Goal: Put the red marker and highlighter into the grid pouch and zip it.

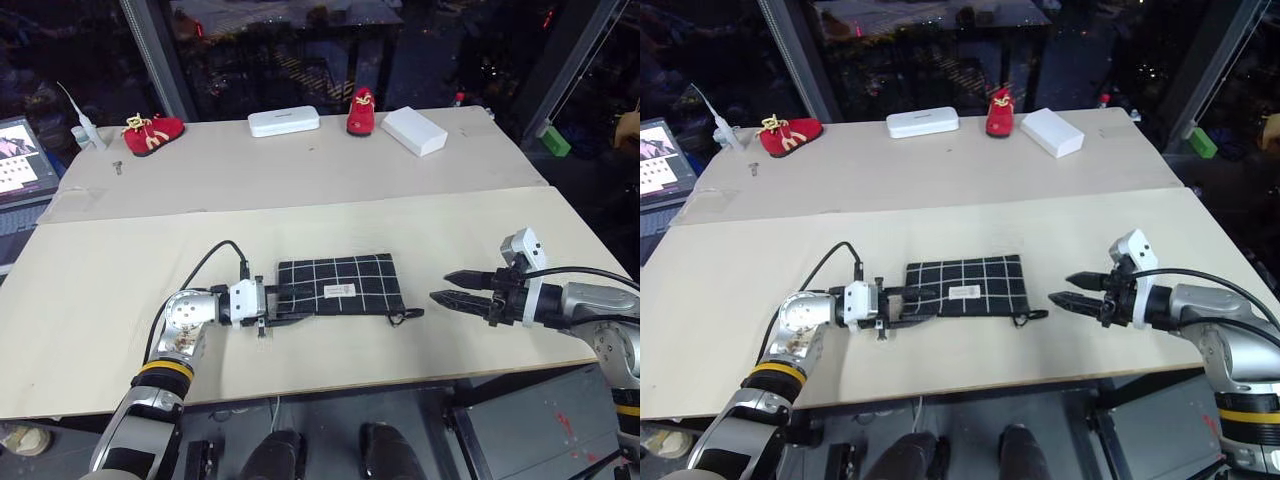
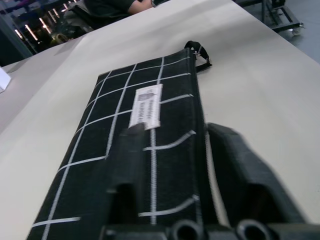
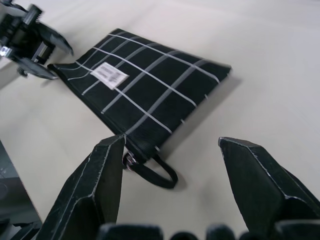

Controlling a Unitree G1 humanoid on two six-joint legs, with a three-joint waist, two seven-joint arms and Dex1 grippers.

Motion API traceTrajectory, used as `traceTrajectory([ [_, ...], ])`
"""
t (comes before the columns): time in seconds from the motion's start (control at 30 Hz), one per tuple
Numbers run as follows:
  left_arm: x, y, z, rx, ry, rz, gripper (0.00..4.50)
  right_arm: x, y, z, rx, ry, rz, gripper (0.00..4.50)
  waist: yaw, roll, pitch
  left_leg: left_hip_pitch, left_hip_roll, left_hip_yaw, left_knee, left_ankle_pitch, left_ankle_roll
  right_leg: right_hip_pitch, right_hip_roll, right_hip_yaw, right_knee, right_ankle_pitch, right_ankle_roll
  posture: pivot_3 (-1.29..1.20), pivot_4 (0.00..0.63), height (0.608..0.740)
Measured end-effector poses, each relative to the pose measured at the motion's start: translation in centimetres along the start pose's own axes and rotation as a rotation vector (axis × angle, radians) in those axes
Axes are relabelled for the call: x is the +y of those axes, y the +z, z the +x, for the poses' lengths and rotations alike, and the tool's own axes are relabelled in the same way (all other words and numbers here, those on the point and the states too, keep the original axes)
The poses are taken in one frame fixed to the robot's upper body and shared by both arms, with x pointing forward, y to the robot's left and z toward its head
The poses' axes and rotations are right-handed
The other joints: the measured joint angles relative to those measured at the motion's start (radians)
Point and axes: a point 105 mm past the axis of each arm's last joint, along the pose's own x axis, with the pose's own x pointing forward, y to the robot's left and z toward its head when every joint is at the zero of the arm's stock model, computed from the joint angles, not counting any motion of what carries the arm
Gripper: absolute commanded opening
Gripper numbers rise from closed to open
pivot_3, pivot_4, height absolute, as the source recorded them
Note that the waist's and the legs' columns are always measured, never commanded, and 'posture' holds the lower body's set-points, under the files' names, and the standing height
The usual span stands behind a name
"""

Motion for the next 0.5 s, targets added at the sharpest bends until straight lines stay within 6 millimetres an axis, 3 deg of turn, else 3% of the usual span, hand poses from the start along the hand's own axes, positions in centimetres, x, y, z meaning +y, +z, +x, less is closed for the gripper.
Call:
traceTrajectory([
  [0.07,0.5,0.8,0.0,-0.03,0.075,-0.039,4.25,-0.6,-0.5,-0.2,0.015,-0.019,0.009,3.36,-0.002,0.0,0.0,0.0,0.0,0.0,0.0,0.0,0.0,0.0,0.0,0.001,0.0,0.0,0.0,0.0,0.15,0.74],
  [0.3,1.3,2.2,-0.5,-0.078,0.317,-0.341,4.25,-2.3,-1.0,-0.3,0.018,-0.051,0.014,3.36,-0.009,0.0,0.0,0.001,0.0,0.001,0.0,0.0,0.0,0.0,0.0,0.002,0.001,0.0,0.001,0.0,0.15,0.74],
  [0.43,3.6,0.8,-5.0,-0.019,0.707,-0.54,4.25,-4.3,-0.2,-0.9,-0.041,-0.116,0.016,3.36,-0.019,0.0,0.0,0.003,0.001,0.001,0.0,0.0,0.0,0.001,0.001,0.002,0.001,0.0,0.001,0.0,0.15,0.74],
  [0.5,3.5,-0.3,-8.2,0.038,0.881,-0.603,4.25,-5.3,-0.5,-1.3,-0.063,-0.154,0.048,3.36,-0.021,0.0,0.0,0.003,0.001,0.001,0.0,0.0,0.0,0.001,0.001,0.002,0.001,0.0,0.001,0.0,0.15,0.74],
])
